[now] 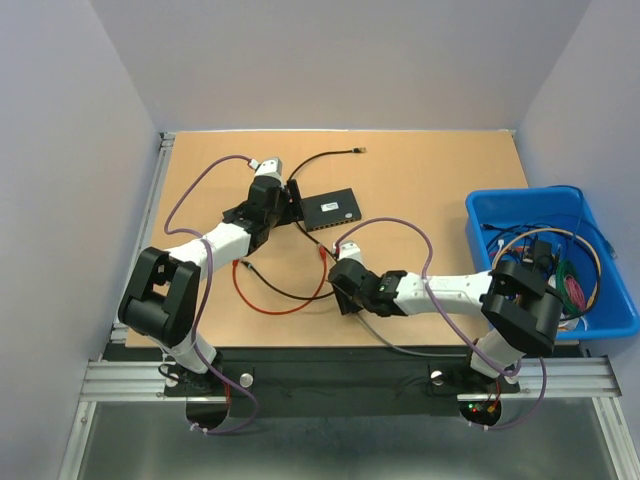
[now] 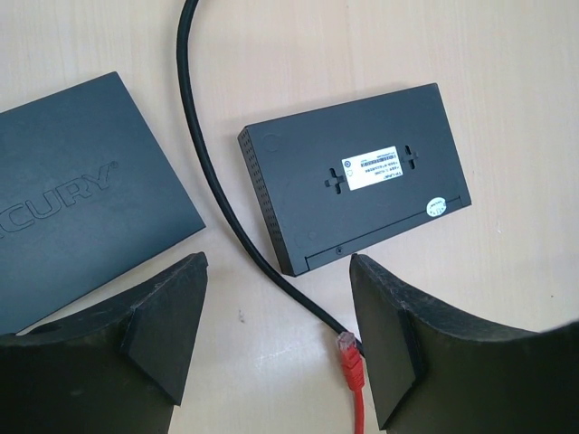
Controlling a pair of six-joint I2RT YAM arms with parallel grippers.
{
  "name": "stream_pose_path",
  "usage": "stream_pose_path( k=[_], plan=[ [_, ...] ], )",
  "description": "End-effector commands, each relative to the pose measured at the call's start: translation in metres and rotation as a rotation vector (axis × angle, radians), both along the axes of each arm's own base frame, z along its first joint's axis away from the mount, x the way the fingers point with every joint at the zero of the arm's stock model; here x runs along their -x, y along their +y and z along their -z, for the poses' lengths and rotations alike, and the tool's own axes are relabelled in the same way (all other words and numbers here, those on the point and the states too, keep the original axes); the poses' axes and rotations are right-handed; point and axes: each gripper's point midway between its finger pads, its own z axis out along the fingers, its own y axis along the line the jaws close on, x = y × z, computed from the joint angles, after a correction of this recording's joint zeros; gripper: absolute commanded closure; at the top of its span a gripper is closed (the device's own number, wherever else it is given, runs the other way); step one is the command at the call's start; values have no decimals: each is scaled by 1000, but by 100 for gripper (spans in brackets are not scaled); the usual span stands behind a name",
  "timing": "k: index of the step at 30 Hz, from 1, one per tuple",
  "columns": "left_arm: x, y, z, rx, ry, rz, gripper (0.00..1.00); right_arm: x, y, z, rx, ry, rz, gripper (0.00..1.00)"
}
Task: Insert the plug into the switch port
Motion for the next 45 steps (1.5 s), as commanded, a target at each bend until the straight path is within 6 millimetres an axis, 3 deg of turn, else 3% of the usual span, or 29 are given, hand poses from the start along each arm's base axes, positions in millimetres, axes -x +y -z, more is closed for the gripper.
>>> stream_pose_path(
  k=[1, 16, 26, 34, 43, 45],
  plan=[
    [1, 2, -14, -3, -47, -3, 25, -11, 17, -16, -25, -72, 2, 53],
    [2, 6, -7, -24, -39, -11, 25, -13, 11, -9, 139, -145, 12, 58],
    [2, 7, -4, -25, -32, -11, 25, -15, 1, -10, 182, -169, 45, 60],
    [3, 7, 0, -25, -25, -12, 25, -13, 4, -7, 193, -168, 36, 63],
    [3, 7, 1, -30, -23, -12, 25, -10, 7, 1, 221, -168, 19, 73],
    [3, 7, 1, -30, -23, -10, 25, -10, 6, 2, 226, -170, 24, 81]
  ],
)
